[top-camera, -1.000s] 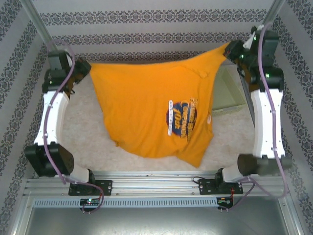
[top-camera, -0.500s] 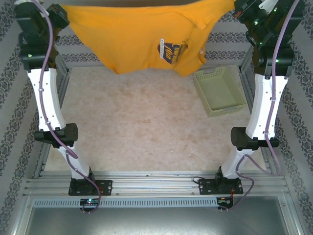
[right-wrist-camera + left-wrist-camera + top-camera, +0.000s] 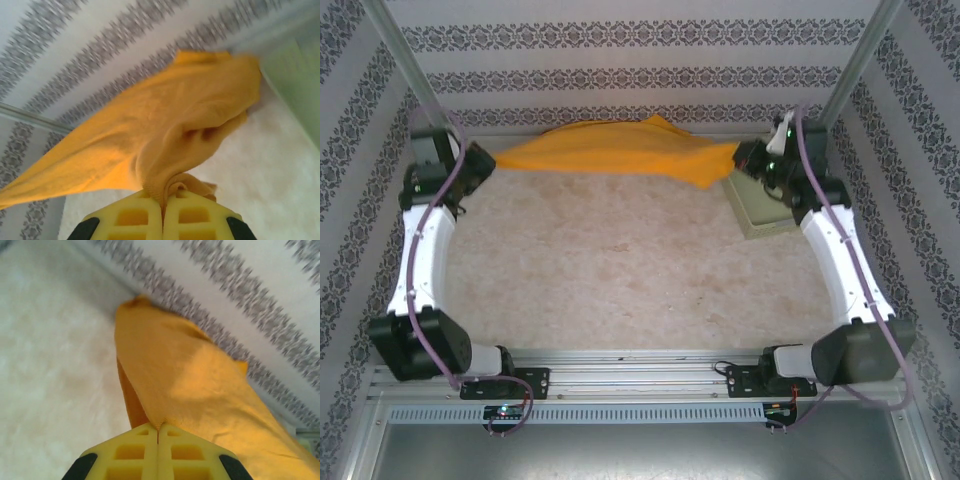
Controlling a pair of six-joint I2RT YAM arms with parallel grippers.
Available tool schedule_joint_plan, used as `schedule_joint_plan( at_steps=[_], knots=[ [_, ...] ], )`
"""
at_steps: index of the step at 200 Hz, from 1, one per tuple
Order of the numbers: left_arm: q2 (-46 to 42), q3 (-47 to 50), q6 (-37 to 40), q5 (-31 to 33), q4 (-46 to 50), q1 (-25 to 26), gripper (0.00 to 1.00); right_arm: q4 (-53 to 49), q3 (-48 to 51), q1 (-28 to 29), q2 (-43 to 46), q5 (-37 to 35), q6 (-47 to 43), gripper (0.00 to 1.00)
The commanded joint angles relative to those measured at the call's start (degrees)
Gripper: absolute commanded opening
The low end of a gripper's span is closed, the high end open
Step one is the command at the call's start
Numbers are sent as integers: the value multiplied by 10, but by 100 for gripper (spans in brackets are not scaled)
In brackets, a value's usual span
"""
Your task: Fold the inside-out t-shirt
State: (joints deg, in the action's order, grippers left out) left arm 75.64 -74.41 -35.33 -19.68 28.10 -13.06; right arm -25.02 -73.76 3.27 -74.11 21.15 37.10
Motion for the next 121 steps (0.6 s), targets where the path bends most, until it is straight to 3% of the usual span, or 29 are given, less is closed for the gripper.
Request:
schedule_joint_plan(
  at_steps=[1, 55, 78, 121],
  knots=[
    [-96, 79, -14, -2, -21, 5, 0, 20, 104, 3, 88, 15, 25, 0],
    [-295, 352, -56, 3, 38, 6, 0, -66, 349, -1, 264, 12, 108, 0],
    [-359, 422, -77, -15, 73, 6, 0, -105, 411, 0, 348, -3, 147, 0],
    [-537, 492, -149, 30, 180, 6, 3, -254, 461, 0, 516, -45, 207, 0]
  ],
)
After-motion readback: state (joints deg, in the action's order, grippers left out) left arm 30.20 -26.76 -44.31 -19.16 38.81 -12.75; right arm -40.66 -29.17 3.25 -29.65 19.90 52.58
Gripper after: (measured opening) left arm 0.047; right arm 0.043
